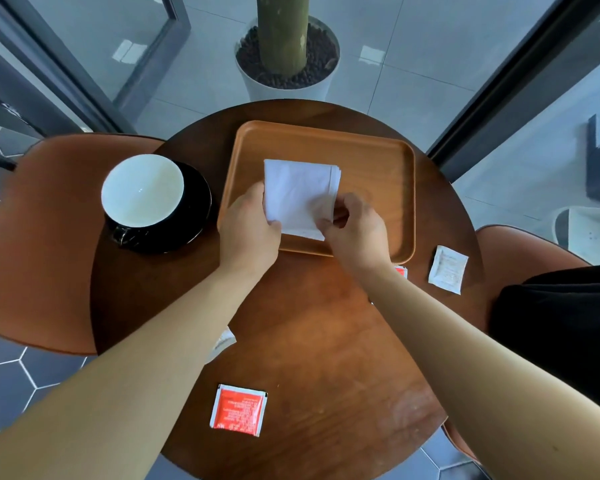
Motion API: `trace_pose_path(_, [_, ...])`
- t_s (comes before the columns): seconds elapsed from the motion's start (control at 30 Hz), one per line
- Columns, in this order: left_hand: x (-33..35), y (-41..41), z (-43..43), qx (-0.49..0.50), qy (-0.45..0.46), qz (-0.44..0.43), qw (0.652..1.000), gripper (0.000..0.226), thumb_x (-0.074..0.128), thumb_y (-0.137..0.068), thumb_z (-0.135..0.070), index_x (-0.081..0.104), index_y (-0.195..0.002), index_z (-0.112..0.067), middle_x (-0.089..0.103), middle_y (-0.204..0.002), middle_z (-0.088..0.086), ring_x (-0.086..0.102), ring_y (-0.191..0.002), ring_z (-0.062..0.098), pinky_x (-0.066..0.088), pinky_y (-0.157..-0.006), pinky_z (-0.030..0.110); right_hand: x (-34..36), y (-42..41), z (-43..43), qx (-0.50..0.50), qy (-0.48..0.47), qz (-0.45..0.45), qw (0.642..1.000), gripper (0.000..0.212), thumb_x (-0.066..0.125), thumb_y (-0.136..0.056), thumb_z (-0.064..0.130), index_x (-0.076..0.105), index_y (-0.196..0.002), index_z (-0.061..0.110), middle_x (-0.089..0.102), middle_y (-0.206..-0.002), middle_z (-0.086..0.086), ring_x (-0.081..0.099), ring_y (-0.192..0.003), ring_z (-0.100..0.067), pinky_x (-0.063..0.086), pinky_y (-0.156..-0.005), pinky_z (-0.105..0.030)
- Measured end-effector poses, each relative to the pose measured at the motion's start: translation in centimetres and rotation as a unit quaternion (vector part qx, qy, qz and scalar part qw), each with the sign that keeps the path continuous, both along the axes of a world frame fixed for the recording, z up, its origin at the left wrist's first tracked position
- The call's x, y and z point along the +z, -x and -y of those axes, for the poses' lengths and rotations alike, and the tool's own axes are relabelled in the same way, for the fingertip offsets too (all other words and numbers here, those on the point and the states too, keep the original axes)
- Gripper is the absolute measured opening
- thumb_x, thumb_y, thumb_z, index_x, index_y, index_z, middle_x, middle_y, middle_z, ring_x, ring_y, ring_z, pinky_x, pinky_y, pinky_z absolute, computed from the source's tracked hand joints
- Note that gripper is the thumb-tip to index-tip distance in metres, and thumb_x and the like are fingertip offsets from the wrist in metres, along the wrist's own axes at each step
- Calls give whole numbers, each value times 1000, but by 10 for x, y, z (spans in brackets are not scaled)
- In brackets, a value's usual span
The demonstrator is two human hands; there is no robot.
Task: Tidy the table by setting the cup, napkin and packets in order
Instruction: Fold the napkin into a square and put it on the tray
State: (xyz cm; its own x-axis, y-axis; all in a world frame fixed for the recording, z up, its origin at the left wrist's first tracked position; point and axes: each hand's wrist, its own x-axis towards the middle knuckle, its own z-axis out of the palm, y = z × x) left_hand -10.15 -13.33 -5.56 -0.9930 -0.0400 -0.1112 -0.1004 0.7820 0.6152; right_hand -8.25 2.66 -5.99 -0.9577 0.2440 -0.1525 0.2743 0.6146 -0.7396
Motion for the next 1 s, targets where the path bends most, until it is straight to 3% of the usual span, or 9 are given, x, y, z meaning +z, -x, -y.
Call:
trace_pose_path(0.13, [-1, 0, -5, -3, 46, -17, 999, 74, 72, -89, -9, 34, -153, -10, 54, -143, 13, 52, -132, 31, 46, -108, 41, -2, 2, 2, 15, -34, -3, 999, 18, 70, -86, 18, 61, -97, 7, 67, -87, -6, 64, -79, -28, 54, -70, -41])
trace_pose_path(0.2, [-1, -3, -6, -11, 57, -45, 997, 71, 71, -88, -6, 35, -150, -8, 50, -142, 18, 50, -131, 34, 45, -106, 42, -4, 4, 2, 25, -52, -1, 998, 20, 69, -85, 15, 60, -101, 6, 66, -91, -7, 63, -81, -29, 52, -70, -40])
trace_pose_path(0.33, [-6, -10, 0, -84, 105, -114, 984, 28, 67, -84, 4, 62, -111, -2, 52, -117, 20, 56, -108, 36, 52, -89, 47, -6, 4, 7, 18, -70, -36, 997, 43, 73, -80, 9, 54, -119, 7, 57, -114, -9, 60, -91, -28, 46, -70, -32])
trace_pose_path(0.47, [-7, -11, 3, -163, 176, -127, 962, 11, 59, -87, 4, 68, -93, -1, 58, -108, 17, 56, -102, 35, 50, -81, 43, -8, -1, 8, 61, -169, -130, 975, 46, 75, -74, 0, 61, -118, 4, 53, -123, -17, 55, -101, -37, 51, -83, -41])
trace_pose_path(0.6, [-6, -13, 13, -213, 218, -151, 940, 15, 56, -90, -9, 66, -100, -4, 57, -111, 16, 54, -108, 36, 49, -87, 49, -17, -6, 4, 185, -242, -225, 926, 16, 64, -86, 0, 70, -100, 1, 64, -119, -17, 57, -102, -40, 51, -84, -46])
trace_pose_path(0.77, [-16, -37, 51, -205, 231, -214, 927, 28, 50, -97, -19, 62, -117, -6, 57, -121, 17, 54, -118, 34, 48, -93, 46, -15, -9, 6, 250, -246, -156, 923, 23, 68, -88, 16, 70, -110, 8, 65, -119, -10, 57, -107, -35, 51, -86, -48])
trace_pose_path(0.9, [-34, -58, 83, -186, 231, -213, 931, 29, 51, -99, -20, 64, -120, -5, 58, -122, 18, 56, -118, 34, 51, -93, 45, -10, -4, 11, 237, -288, -152, 915, 27, 67, -88, 29, 70, -112, 15, 66, -115, -4, 60, -104, -31, 46, -86, -41])
trace_pose_path(1.0, [-46, -68, 99, -157, 202, -201, 945, 28, 52, -99, -18, 67, -117, -3, 60, -118, 18, 59, -111, 34, 52, -92, 45, -10, -2, 17, 243, -302, -153, 909, 22, 64, -90, 28, 71, -109, 18, 67, -111, -2, 60, -100, -31, 46, -83, -41])
